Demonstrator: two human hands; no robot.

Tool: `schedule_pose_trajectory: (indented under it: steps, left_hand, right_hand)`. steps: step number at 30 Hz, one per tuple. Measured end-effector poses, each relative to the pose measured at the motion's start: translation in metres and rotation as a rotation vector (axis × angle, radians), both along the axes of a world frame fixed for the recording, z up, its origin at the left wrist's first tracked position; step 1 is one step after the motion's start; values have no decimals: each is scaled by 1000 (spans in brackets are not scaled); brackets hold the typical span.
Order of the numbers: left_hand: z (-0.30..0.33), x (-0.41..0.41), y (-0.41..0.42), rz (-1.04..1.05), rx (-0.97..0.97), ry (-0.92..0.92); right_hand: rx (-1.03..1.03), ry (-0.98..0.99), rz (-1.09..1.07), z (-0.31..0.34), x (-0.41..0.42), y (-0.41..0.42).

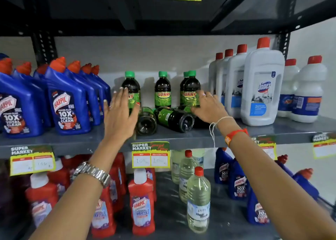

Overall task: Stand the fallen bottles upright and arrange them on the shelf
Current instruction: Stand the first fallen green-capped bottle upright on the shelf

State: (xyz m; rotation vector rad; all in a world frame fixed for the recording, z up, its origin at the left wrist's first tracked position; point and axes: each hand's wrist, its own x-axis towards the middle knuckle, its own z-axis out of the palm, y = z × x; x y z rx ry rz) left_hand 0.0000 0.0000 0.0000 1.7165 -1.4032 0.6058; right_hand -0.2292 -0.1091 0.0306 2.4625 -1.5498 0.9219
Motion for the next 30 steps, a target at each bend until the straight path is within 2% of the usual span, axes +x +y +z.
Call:
schedule_pose_trajectory:
  steps: [2,5,11,13,15,17,20,26,28,30]
  left_hand:
    - [-10,12,6,52,21,99]
    - [-27,33,16,91,180,164]
    - [-17,41,27,139,709,52]
    - [-18,44,28,129,796,-14]
    - [-20,44,28,147,801,-41]
    - [-20,39,25,156,757,31]
    - [-20,33,23,163,720,47]
    - [-25,45,21,142,711,-42]
    - [-27,49,19,139,748,-112]
    - [-27,53,18,143,760,-151]
  right_hand:
    - [84,46,1,1,0,-4]
    - [267,83,13,9,-1,-7]
    - [518,120,49,30,1,-8]
    - [568,72,58,31,0,-12]
    - [635,-11,89,29,1,-14]
    - [621,-98,94,25,2,-16]
    - [557,-211,94,22,1,-14]
    - [396,-424,42,17,-12,-31]
    - [406,-615,63,17,-16,-39]
    - [440,-906,144,19,-18,-28]
